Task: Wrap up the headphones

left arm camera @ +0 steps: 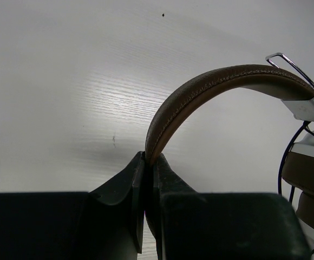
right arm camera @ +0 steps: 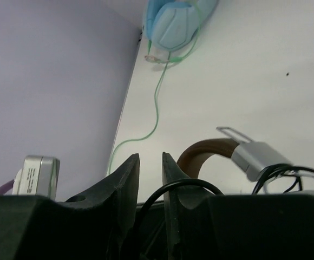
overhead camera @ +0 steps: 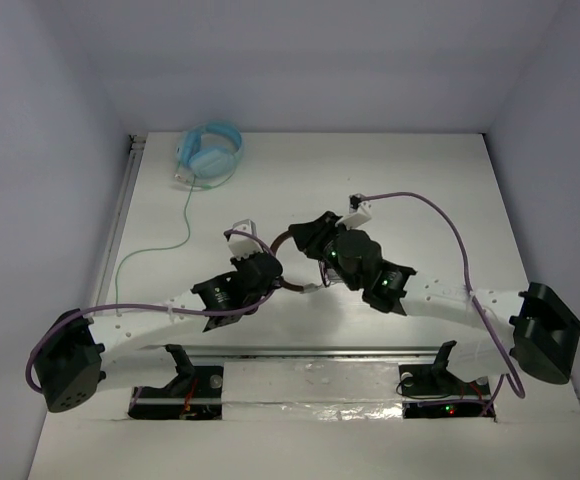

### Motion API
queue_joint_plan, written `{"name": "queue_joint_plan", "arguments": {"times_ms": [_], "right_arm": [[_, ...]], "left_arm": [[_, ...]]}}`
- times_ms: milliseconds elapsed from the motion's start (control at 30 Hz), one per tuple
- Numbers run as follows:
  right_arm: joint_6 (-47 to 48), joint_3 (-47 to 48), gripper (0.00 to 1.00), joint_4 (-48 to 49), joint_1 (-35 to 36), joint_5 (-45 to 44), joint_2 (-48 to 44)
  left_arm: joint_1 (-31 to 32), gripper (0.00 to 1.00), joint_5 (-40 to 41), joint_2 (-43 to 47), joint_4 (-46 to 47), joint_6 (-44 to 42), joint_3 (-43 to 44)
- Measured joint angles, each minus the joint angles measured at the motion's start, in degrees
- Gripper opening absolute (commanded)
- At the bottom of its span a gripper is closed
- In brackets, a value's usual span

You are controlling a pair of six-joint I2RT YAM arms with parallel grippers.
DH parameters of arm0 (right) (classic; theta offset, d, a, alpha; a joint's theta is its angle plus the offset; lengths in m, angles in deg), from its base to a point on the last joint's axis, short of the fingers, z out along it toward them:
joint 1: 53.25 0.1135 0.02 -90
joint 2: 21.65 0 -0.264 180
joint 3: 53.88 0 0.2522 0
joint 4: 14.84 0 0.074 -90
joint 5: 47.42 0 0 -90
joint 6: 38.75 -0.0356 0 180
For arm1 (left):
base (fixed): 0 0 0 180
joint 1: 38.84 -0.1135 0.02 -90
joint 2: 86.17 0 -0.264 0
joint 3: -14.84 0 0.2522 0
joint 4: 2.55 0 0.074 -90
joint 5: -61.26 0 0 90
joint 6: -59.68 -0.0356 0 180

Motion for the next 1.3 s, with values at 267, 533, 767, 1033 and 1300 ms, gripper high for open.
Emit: {"name": "queue_joint_plan", "arguments": {"times_ms": [267, 533, 767, 1033, 1300], "right_arm": [[2.0, 0.2, 0.52, -1.0, -5.2, -3.2, 1.2], [5.7, 2.5, 0.54, -1.0, -7.5, -3.9, 7.7], [8.7, 6.4, 0.52, -2.3, -10.4, -1.6, 11.1], [13.7, 8.3, 0.0, -10.2, -11.2, -3.1, -0.8], [13.7, 3.9, 0.0, -21.2, -11.5, -6.2, -25.9]], "left_arm": [[0.0, 0.0, -1.2, -0.4, -2.1, 0.2, 0.0], [0.3, 0.0, -4.5, -4.7, -3.2, 0.0, 0.5], [0.3, 0.0, -7.7, -7.8, -4.8, -1.1, 2.6], [0.3, 0.0, -7.2, -8.9, -4.3, -4.7, 6.4], [-2.8, 0.0, -9.3, -22.2, 3.5, -10.9, 14.2]]}}
